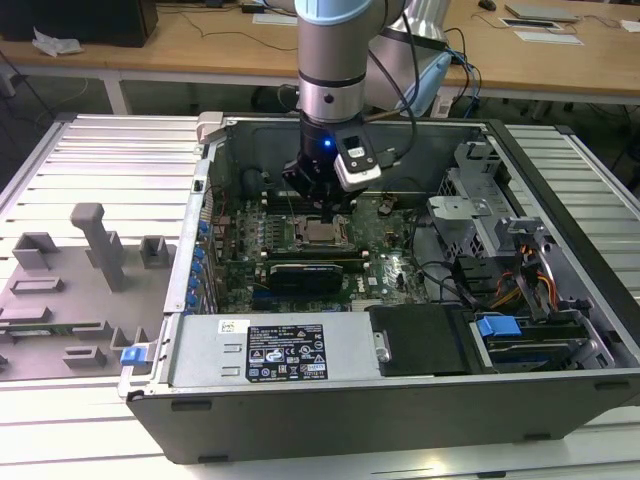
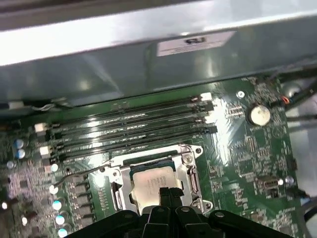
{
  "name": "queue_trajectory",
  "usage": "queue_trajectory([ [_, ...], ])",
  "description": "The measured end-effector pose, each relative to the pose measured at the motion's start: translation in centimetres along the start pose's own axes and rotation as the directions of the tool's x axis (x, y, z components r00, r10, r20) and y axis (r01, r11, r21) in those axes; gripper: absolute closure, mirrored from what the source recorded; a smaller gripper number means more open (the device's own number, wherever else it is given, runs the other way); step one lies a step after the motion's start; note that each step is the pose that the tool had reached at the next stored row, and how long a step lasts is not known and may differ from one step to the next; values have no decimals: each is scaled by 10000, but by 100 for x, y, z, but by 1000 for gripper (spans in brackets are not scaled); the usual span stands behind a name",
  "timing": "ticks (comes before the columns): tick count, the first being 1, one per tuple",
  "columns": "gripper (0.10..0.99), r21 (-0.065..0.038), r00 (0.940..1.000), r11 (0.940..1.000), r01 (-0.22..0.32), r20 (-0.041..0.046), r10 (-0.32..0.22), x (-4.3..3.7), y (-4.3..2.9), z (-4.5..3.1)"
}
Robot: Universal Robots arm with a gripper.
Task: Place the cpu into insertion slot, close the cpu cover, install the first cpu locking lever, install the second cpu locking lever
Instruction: 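Close the cpu cover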
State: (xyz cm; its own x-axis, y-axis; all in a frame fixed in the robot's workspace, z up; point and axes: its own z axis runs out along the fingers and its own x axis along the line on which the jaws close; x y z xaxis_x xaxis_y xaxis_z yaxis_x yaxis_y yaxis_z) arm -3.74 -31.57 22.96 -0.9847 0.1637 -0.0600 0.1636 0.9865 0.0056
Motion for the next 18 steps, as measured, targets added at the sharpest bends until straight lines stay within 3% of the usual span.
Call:
queue_trajectory([
  [3,980,-36,9978,9977,670,-2,-670,0,0,1],
  [7,980,-33,9972,9972,742,-6,-742,0,0,1],
  [10,980,3,9964,9972,743,-404,-742,-6,1,3],
  [12,980,8,9962,9972,743,-446,-742,-6,1,3],
  [18,980,-50,9925,9935,1135,-448,-1136,-3,-8,13],
])
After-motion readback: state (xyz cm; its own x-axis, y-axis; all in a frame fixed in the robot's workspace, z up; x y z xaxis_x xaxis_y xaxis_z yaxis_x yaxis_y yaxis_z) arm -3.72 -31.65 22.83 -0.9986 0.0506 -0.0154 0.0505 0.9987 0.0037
